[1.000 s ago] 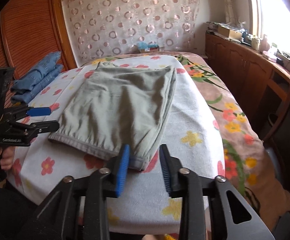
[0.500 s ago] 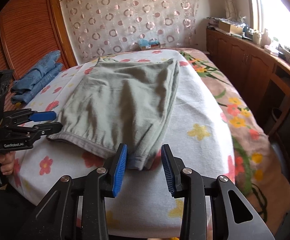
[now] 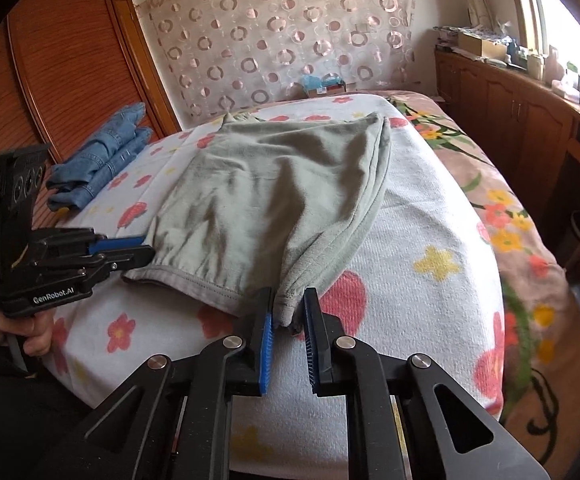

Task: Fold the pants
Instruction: 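Grasp the folded pants hem with the right tool and lift it, then close the left tool on the pants edge while the right tool lifts the hem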

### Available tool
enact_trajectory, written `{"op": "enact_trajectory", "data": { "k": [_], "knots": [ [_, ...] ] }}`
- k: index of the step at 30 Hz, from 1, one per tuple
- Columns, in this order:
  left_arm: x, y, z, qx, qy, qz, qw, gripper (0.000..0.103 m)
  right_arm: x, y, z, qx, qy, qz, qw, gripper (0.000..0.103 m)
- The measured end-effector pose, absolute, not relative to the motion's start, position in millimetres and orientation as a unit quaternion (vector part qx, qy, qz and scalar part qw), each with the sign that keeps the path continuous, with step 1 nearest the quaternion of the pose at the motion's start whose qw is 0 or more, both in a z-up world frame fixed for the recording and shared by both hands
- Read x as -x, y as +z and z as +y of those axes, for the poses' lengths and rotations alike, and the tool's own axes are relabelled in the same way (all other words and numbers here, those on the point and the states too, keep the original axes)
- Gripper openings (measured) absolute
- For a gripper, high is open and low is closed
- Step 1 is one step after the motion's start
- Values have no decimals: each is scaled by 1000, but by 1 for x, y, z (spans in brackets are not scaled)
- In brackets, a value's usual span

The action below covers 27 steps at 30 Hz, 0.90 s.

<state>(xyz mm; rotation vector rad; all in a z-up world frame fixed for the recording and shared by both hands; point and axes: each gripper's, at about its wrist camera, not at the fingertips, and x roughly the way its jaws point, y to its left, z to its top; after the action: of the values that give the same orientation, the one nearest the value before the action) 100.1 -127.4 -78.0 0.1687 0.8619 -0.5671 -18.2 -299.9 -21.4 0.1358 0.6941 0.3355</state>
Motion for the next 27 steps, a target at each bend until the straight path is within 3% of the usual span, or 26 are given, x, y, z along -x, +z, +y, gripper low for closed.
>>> {"op": "enact_trajectory", "data": {
  "k": [5, 21, 27],
  "knots": [
    [-94, -57, -120, -66, -273, 388, 878, 7, 22, -5, -301, -78, 170, 307, 933, 13],
    [-73, 80, -75, -48, -249, 248, 935, 6, 45, 117, -277, -29, 224, 169, 959, 13],
    [-97, 102, -50, -45, -213, 228, 949, 6, 16, 145, -254, -2, 245, 149, 958, 13]
  ]
}}
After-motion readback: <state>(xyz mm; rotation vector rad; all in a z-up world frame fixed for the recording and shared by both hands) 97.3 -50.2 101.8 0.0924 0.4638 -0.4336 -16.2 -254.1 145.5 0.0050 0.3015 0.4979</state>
